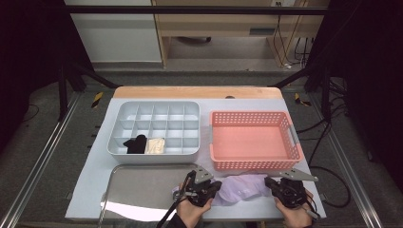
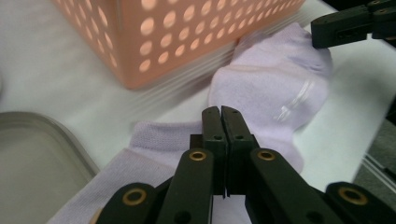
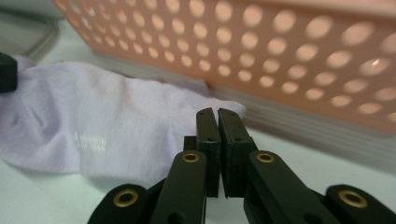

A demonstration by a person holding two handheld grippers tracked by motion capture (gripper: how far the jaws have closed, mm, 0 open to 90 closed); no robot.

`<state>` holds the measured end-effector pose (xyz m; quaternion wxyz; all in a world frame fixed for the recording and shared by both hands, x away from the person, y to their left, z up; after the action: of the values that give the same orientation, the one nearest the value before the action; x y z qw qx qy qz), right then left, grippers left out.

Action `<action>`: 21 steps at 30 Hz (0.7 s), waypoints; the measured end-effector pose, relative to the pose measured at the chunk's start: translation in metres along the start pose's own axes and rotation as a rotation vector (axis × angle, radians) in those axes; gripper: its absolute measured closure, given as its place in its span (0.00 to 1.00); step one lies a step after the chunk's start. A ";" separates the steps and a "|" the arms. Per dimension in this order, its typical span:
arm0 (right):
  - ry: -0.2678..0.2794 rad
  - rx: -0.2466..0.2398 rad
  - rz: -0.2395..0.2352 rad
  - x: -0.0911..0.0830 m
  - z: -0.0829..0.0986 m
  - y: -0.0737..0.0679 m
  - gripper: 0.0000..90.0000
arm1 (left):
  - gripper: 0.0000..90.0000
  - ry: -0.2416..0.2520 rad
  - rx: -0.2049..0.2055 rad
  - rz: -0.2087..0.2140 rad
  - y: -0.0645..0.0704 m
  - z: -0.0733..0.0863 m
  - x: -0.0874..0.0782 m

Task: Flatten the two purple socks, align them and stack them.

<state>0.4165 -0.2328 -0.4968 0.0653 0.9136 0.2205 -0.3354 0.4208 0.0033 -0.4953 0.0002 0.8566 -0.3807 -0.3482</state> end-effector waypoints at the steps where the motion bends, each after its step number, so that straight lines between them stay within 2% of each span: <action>1: 0.013 0.002 0.007 -0.004 -0.002 0.001 0.98 | 0.99 0.006 0.002 0.010 0.000 -0.002 -0.004; 4: 0.047 0.004 0.000 -0.014 -0.008 0.000 0.98 | 0.99 0.029 0.017 0.026 -0.001 -0.008 -0.020; 7: 0.074 -0.001 -0.021 -0.021 -0.016 -0.008 0.98 | 0.99 0.039 0.037 0.030 -0.005 -0.011 -0.035; 10: 0.092 -0.024 -0.046 -0.024 -0.023 -0.020 0.98 | 0.99 0.052 0.033 0.034 -0.012 -0.011 -0.051; 13: 0.111 -0.038 -0.090 -0.024 -0.029 -0.035 0.98 | 0.99 0.051 0.038 0.032 -0.021 -0.008 -0.063; 18: 0.127 -0.054 -0.152 -0.022 -0.038 -0.057 0.98 | 0.99 0.048 0.014 0.025 -0.040 0.001 -0.086; 21: 0.118 -0.063 -0.185 -0.016 -0.042 -0.072 0.98 | 0.99 0.049 -0.005 0.016 -0.051 0.006 -0.095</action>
<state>0.3981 -0.1633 -0.4520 0.0494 0.9050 0.3178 -0.2786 0.4059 0.1029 -0.4564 0.0142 0.8618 -0.3864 -0.3282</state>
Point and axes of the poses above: each handheld gripper's, and its own axes: x roughly forward along the jaws, z roughly out of its underside, y roughly to its right, the point moved 6 cm from there along x, roughly forward along the jaws, and after that the axes turned 5 degrees about -x, right-handed, at the moved point
